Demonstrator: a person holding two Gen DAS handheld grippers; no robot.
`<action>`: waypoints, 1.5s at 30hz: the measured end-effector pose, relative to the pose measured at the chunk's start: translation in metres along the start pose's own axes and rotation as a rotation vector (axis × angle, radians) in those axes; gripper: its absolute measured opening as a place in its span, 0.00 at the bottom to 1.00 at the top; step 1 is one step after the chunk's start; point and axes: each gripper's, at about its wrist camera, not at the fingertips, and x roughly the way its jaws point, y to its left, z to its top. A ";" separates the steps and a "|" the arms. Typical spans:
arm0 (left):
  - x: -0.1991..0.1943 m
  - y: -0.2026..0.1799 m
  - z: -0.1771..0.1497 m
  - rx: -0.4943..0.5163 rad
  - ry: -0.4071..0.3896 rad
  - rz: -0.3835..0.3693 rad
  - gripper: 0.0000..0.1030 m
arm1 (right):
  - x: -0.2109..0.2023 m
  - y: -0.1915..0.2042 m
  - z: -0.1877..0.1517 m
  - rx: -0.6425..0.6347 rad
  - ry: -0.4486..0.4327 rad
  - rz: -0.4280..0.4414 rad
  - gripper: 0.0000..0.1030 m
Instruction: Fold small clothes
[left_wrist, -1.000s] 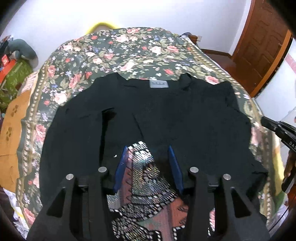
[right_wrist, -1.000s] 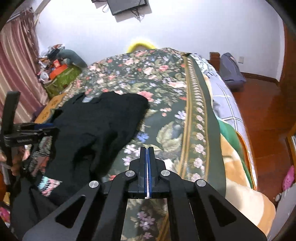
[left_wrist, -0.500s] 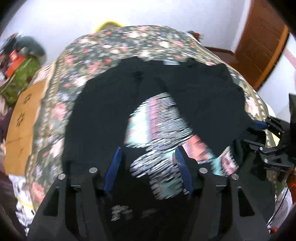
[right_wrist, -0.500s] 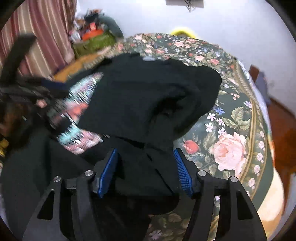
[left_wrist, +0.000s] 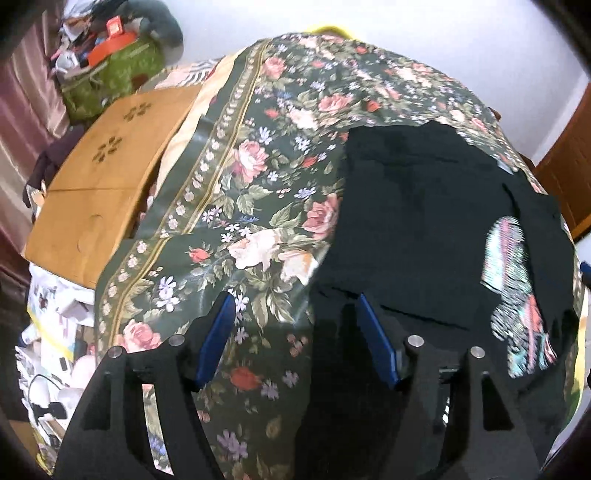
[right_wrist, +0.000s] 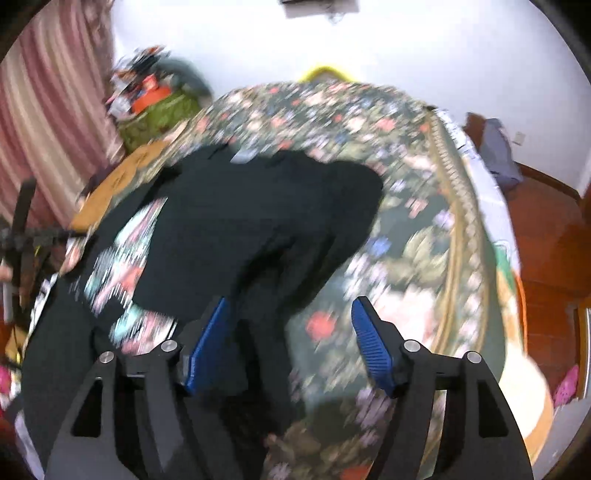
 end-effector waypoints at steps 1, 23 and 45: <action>0.005 0.000 0.002 0.000 0.005 0.000 0.66 | 0.006 -0.005 0.007 0.026 -0.009 -0.005 0.64; 0.027 -0.013 -0.005 0.072 -0.040 0.001 0.82 | 0.086 -0.025 0.099 0.004 0.052 -0.135 0.15; 0.007 -0.024 -0.030 0.086 -0.035 0.105 0.81 | 0.032 0.011 -0.018 -0.088 0.062 -0.052 0.04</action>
